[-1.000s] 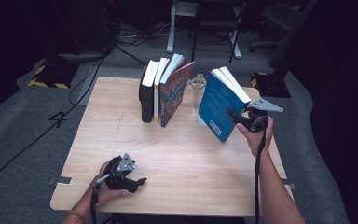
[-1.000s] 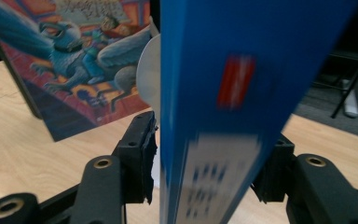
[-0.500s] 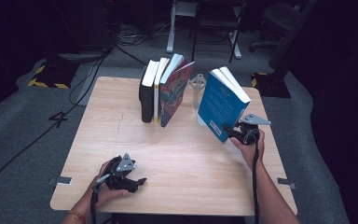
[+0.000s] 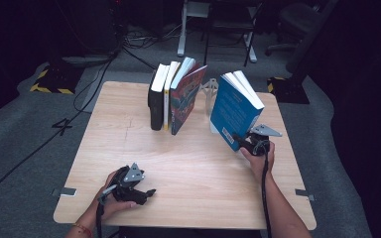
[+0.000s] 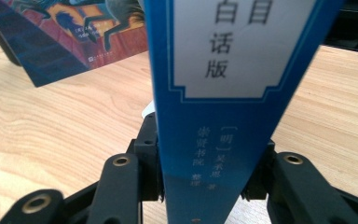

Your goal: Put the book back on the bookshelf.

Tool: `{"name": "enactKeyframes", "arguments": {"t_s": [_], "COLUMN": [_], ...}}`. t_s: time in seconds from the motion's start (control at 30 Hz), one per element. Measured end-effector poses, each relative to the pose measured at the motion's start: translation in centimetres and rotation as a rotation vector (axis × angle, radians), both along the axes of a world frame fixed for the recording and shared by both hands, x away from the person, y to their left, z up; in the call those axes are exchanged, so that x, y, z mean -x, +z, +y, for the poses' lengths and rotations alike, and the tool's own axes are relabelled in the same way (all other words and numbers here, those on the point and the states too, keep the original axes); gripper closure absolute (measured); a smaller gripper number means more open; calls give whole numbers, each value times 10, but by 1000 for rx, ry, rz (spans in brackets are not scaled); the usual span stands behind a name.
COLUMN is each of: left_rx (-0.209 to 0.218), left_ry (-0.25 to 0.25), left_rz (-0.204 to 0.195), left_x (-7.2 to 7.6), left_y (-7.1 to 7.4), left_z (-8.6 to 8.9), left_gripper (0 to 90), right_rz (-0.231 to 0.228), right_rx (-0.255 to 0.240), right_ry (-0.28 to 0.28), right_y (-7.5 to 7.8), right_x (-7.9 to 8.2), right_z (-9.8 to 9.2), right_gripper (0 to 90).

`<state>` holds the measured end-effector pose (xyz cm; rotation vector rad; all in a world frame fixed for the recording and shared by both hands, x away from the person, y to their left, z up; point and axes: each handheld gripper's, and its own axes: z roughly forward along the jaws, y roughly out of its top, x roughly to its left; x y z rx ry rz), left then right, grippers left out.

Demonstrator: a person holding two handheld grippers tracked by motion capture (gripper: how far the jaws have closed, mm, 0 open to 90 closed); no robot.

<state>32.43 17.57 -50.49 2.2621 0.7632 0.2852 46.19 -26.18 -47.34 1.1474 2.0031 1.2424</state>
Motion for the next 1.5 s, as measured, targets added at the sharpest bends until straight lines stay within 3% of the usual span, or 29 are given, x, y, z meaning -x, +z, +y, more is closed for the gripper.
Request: {"name": "enactKeyframes", "arguments": {"t_s": [0.53,1.07,1.5], "left_rx": [0,-1,-1], "left_ry": [0,-1,-2], "left_rz": [0,-1,-1], "left_x": [0,0,0], "left_y": [0,0,0], "left_z": [0,0,0], "left_gripper": [190,191,191], "right_rz": [-2,23,24], "right_rx": [-15,-13,4], "right_ry": [-158,-194,-186], "right_y": [0,4,4], "right_x": [-12,-32,-34], "right_z": [35,43,46], "right_gripper": [616,615,609]}}
